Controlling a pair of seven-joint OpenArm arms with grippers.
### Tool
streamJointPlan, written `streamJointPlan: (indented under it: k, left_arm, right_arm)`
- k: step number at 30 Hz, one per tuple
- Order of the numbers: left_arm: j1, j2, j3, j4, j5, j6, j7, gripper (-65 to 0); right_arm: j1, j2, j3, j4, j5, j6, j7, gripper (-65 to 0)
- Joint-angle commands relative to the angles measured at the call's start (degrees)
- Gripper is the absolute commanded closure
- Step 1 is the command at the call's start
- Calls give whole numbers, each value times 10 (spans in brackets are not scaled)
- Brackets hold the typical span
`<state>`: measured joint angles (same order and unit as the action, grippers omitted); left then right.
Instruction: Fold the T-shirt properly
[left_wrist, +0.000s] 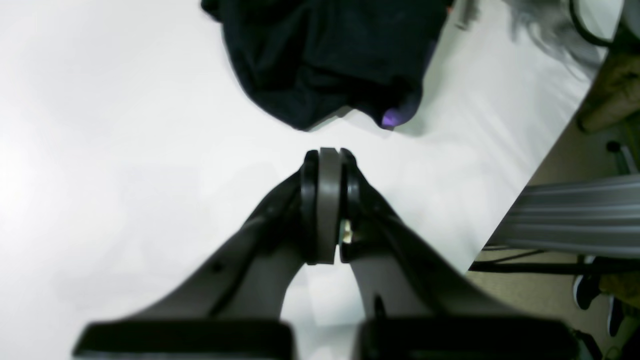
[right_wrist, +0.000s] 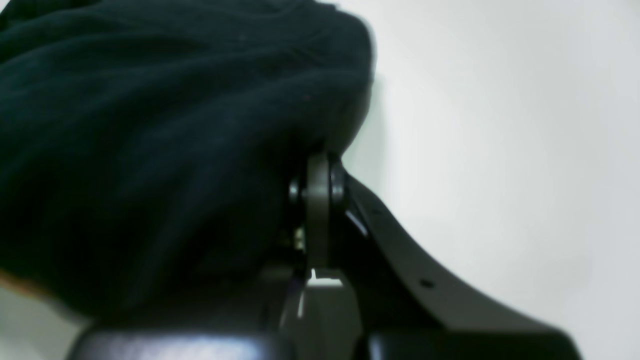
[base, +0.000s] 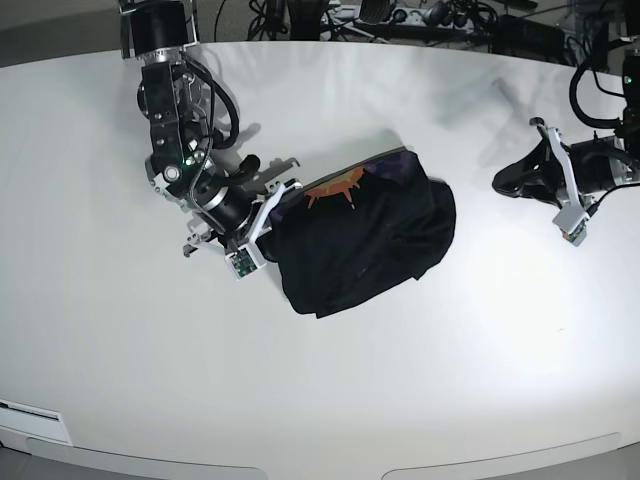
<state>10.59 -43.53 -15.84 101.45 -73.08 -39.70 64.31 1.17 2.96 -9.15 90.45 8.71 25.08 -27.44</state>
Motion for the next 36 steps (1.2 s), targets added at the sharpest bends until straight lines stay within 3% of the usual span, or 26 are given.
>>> streamJointPlan:
  k: [1,4,10,17,23,25,28,33,36]
  left_arm:
    - [-6,-12,-7,7,-10,-3,-8,0]
    - [-6,-12,-7,7,-10,-3,-8,0]
    - [-6,-12,-7,7,-10,-3,-8,0]
    - [-6,-7,-7,7,-10,-3,-8,0]
    - [-6,8,-8,7,-11,-3,-7,0]
    - [-6,8,-12,7,-37,-3,14,0]
    - [-6,8,-25,7,-119,-3,92,0]
    - [-4,8,-43,13,-119,-3,145,0]
    - [19,8,-55,20,-119,-3,146,0]
  right_arm:
    - [17,-2,2,0,19,19,12,0]
    - [15,-3,2,-3,54,53,1,0]
    - [-37,-3,2,45,87,54,-30,0]
    - [-145,-3,2,151,87,12,-35,0]
    - [-206,-3,2,255,48,6,-38,0]
    - [-215,-2,2,302,44,-15,-59,0]
    - [-247,-2,2,371,46,-36,-75,0]
    - [-331,3,2,445,45,-43,-78,0]
    - [-384,12,2,445,45,-42,-85,0]
